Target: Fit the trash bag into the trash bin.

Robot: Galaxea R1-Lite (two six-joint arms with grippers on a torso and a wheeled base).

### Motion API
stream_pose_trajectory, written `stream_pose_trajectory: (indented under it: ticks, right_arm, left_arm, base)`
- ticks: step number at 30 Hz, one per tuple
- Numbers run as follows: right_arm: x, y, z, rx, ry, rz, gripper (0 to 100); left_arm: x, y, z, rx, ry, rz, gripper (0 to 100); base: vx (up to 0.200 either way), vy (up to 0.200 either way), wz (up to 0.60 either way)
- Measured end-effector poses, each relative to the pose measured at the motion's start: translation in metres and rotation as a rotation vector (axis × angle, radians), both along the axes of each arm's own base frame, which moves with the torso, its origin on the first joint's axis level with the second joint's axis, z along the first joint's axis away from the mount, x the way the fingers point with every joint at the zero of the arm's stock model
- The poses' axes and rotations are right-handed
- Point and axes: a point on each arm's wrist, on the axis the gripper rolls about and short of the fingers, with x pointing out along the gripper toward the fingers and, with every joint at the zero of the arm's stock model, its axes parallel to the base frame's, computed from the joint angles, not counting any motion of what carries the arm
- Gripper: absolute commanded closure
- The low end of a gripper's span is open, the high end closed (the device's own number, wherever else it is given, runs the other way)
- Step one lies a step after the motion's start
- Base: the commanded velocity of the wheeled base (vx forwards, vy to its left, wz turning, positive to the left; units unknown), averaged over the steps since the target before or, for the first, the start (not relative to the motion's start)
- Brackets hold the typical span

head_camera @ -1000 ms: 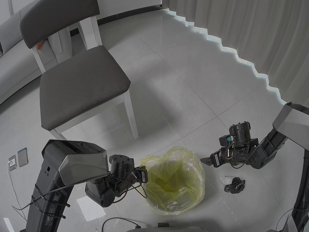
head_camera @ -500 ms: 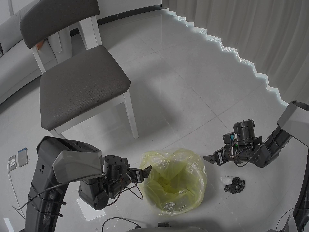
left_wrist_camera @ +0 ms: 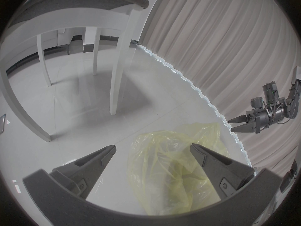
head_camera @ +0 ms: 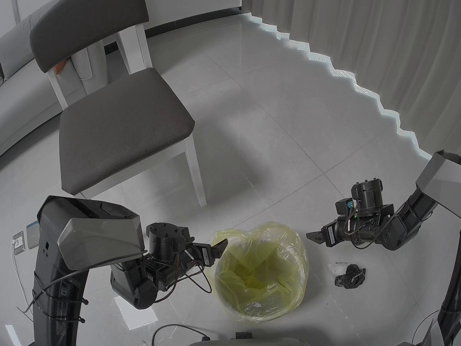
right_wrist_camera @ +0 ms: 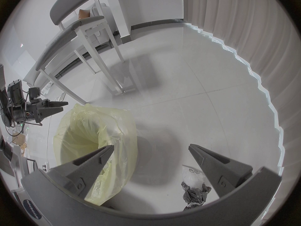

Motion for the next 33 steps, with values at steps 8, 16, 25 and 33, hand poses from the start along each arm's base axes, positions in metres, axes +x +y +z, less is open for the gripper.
stream_pose_trajectory:
  ticks: [8,16,25,33]
  right_arm:
    - [0.000,-0.005,-0.001,0.001,0.004,-0.014,0]
    - [-0.002,-0.024,-0.001,0.010,0.015,-0.055,0]
    - [-0.007,-0.045,0.009,0.027,0.003,-0.095,0]
    - [-0.015,-0.064,0.009,0.026,0.018,-0.135,0]
  left_arm:
    - [0.028,-0.001,-0.011,0.020,0.005,0.025,0]
    - [0.046,0.000,-0.030,0.062,0.072,0.041,0]
    - [0.058,-0.005,-0.044,0.110,0.150,0.036,0]
    - [0.071,0.006,-0.027,0.082,0.096,0.082,0]
  base:
    - [0.000,0.000,0.00]
    - [0.000,0.000,0.00]
    - [0.000,0.000,0.00]
    - [0.000,0.000,0.00]
